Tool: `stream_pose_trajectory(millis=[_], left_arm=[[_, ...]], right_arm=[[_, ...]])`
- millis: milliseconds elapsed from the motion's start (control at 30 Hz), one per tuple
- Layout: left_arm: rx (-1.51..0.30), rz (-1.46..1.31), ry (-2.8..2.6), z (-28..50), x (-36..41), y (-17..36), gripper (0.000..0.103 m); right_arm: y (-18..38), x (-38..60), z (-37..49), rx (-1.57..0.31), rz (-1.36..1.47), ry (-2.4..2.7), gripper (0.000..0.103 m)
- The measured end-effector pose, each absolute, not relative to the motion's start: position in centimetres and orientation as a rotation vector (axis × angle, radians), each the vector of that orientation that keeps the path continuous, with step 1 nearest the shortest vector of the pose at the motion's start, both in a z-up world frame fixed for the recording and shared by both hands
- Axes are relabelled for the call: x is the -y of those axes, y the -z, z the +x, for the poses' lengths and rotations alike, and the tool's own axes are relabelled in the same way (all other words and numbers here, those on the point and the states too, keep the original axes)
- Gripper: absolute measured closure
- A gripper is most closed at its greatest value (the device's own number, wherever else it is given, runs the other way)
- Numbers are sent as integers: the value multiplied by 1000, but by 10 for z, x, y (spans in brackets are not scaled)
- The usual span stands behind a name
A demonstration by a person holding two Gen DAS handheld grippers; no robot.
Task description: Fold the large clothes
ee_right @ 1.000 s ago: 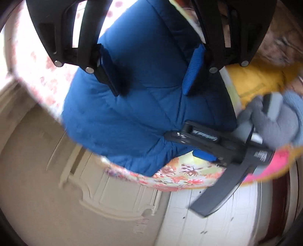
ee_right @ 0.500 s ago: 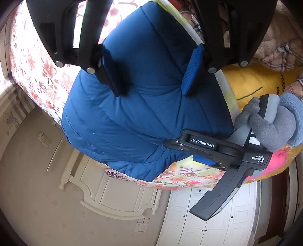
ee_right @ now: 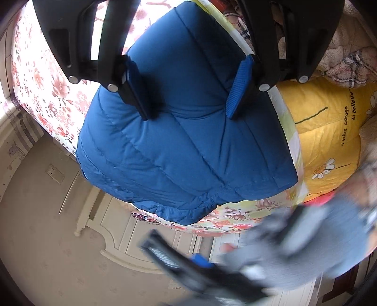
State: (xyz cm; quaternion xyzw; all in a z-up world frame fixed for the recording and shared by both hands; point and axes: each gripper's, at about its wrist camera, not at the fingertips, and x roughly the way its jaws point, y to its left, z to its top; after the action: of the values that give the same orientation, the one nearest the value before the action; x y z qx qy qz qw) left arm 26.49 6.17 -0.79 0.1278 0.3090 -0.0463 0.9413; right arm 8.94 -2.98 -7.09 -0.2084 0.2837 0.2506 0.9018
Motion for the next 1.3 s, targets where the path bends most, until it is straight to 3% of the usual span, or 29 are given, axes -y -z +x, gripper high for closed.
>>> stream_pose_trajectory(millis=[167,267,433,467,533,600,700,800,1067,1167,1300], left_arm=[[-820,241,80,331,-58,85,4],[-840,83,97,336,-85,93,4],[-813,116,70,330,-83,95,4],[-813,114,70,331,-82,96,4],[-816,99,78,332,-85,96,4],[-815,87,81,331,-86,96,4],[-810,81,81,332,-87,96,4],[-802,60,68,333,-92,96,4],[-841,-22,99,339,-106,103,4],[-841,-32,99,338,-108,104,4],[-853,-55,114,339,-111,106,4]], right_arm=[[67,31,88,-571,-418,-545,37],[54,34,94,-608,-437,-626,36],[1,79,161,-559,-316,-521,40],[-6,87,184,-564,-283,-491,41],[-18,99,237,-584,-205,-423,56],[-22,102,280,-605,-147,-396,59],[-5,92,342,-695,-128,-357,59],[62,69,386,-887,-241,-338,52],[48,61,370,-907,-280,-280,52],[14,64,325,-830,-218,-318,48],[-15,56,232,-699,-301,-408,35]])
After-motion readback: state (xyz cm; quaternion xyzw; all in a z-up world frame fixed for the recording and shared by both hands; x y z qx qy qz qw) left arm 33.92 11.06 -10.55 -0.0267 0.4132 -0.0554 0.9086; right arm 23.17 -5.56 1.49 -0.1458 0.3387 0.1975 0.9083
